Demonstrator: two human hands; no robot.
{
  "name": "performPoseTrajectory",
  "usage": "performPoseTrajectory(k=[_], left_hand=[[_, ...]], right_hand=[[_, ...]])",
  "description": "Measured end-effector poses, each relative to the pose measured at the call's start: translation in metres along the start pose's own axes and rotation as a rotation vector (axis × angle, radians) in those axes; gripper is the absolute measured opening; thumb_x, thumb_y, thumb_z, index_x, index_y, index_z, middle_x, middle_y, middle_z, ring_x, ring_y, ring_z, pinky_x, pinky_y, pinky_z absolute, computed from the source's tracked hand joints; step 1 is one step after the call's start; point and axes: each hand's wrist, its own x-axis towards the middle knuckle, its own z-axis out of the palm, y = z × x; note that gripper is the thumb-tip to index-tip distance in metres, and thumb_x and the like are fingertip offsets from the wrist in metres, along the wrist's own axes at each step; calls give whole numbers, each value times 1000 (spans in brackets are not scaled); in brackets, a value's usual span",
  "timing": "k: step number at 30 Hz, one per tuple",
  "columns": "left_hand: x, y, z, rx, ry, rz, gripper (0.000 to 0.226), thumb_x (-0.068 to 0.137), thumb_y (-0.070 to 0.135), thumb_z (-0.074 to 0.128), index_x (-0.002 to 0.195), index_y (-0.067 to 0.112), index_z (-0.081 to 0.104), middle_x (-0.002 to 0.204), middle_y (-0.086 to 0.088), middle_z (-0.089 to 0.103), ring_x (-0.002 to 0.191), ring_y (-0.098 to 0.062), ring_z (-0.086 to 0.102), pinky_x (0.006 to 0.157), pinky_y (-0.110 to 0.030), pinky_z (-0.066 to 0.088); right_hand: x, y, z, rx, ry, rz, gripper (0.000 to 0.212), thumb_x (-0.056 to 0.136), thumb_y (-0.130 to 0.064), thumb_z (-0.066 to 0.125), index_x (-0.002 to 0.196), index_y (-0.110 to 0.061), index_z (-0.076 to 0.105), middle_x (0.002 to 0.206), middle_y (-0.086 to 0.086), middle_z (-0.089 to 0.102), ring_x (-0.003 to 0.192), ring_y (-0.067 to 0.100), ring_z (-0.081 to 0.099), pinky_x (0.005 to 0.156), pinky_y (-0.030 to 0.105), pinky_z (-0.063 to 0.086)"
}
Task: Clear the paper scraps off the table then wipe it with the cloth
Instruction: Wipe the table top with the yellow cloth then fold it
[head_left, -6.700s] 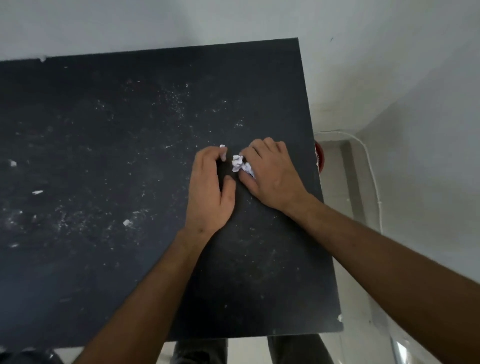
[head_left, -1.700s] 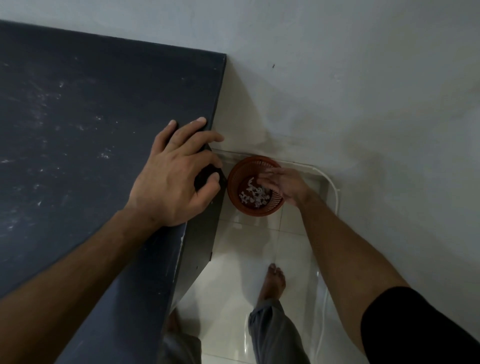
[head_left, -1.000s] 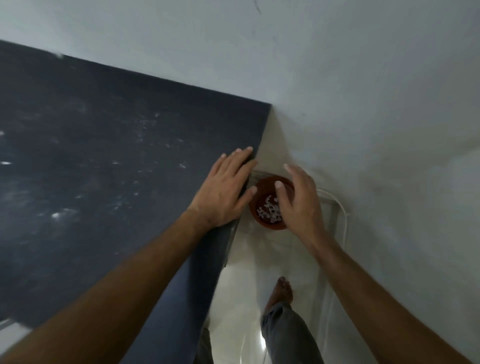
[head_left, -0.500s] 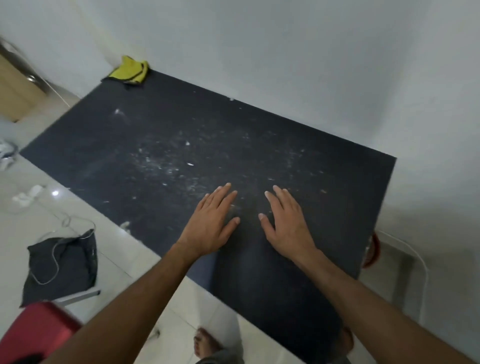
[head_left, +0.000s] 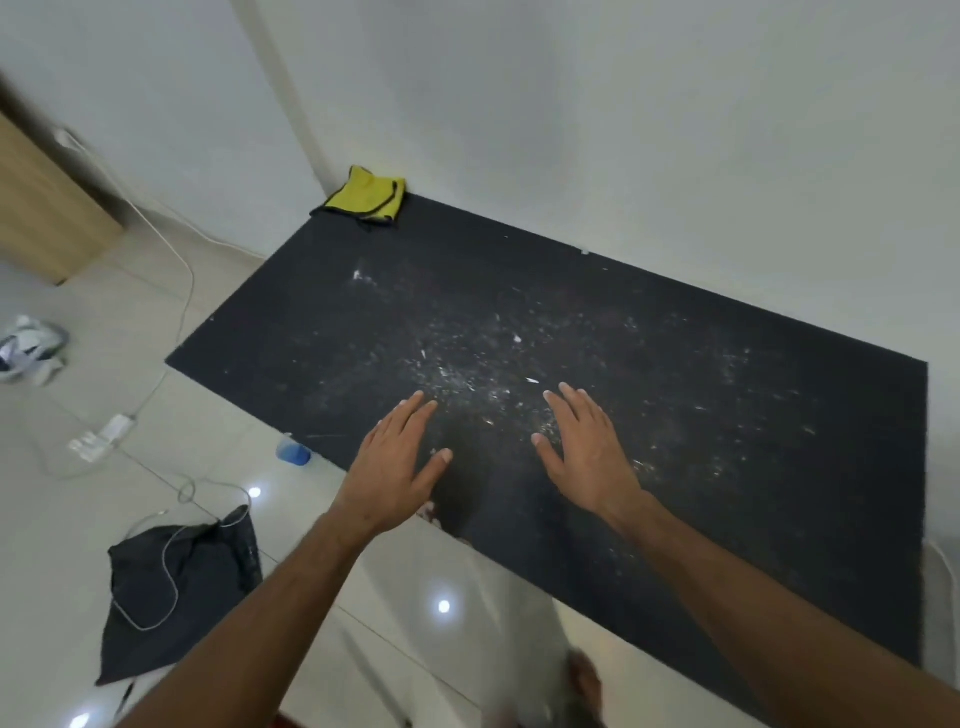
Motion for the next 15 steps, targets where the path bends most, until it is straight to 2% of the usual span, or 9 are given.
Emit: performPoseTrajectory(k=[5, 12, 15], left_hand=[[46, -75, -41, 41, -4, -31, 70, 100, 58, 44, 160, 28, 24, 171, 5, 16, 157, -21, 20, 126, -48, 22], [170, -190, -93, 19, 7, -16, 65, 101, 57, 41, 157, 24, 31, 160, 0, 39, 147, -21, 37, 121, -48, 35], [227, -240, -114, 70, -25, -13, 64, 102, 58, 40, 154, 22, 35, 156, -3, 43, 143, -24, 42, 118, -47, 38]], right_hand=[[76, -38, 35, 24, 41, -28, 59, 105, -41, 47, 155, -12, 36, 161, 10, 35, 149, 30, 31, 121, 47, 28], [242, -100, 68, 55, 70, -43, 57, 105, -42, 45, 155, -15, 37, 160, 8, 37, 148, 28, 31, 121, 47, 27], [320, -129, 75, 21, 73, -84, 55, 105, -41, 46, 152, -13, 40, 156, 10, 42, 145, 29, 37, 118, 48, 33]])
